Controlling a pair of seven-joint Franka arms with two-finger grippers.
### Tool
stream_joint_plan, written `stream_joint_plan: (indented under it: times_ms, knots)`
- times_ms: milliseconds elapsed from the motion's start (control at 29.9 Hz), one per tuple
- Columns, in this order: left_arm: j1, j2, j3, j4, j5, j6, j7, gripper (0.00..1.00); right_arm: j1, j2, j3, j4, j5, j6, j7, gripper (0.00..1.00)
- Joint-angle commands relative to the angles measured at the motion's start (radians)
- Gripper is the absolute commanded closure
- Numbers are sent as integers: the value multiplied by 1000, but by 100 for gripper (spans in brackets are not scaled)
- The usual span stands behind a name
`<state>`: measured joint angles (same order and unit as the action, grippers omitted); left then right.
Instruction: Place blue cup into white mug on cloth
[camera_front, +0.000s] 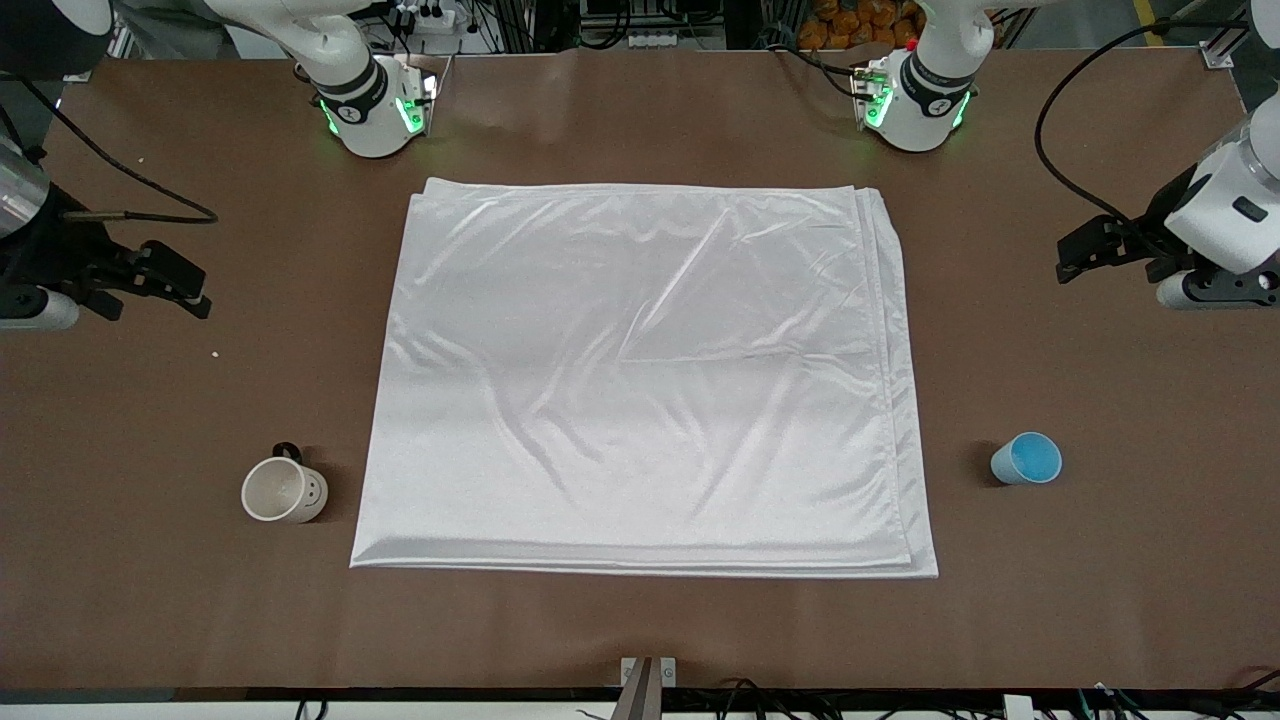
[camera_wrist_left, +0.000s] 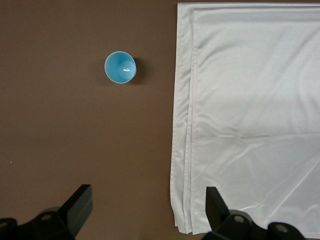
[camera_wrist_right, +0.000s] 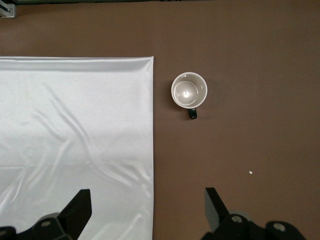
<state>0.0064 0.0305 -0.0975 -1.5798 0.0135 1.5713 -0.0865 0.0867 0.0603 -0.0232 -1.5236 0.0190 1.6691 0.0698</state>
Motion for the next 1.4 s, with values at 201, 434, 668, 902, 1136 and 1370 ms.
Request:
stream_joint_plan:
  times_ms: [201,434,668,902,1136,1370]
  knots:
    - [-9,0,4,-5,28,6,-9,0,2,-4,-1,-3,7,-5,-12,0]
    - [-3,43,2,-5,76,29,5,0,-2,6,-3,-15,7,9,-13,0]
    - [36,133,9,1,72,84,8,0,-30,59,-6,-29,6,67,-13,0]
    - [66,224,12,3,74,194,66,0,-90,134,-6,-56,7,147,-54,0]
    - [86,299,12,3,77,285,70,0,-116,228,-6,-63,7,202,-56,0]
    - [86,377,35,3,95,368,74,0,-134,340,-6,-76,7,285,-53,0]
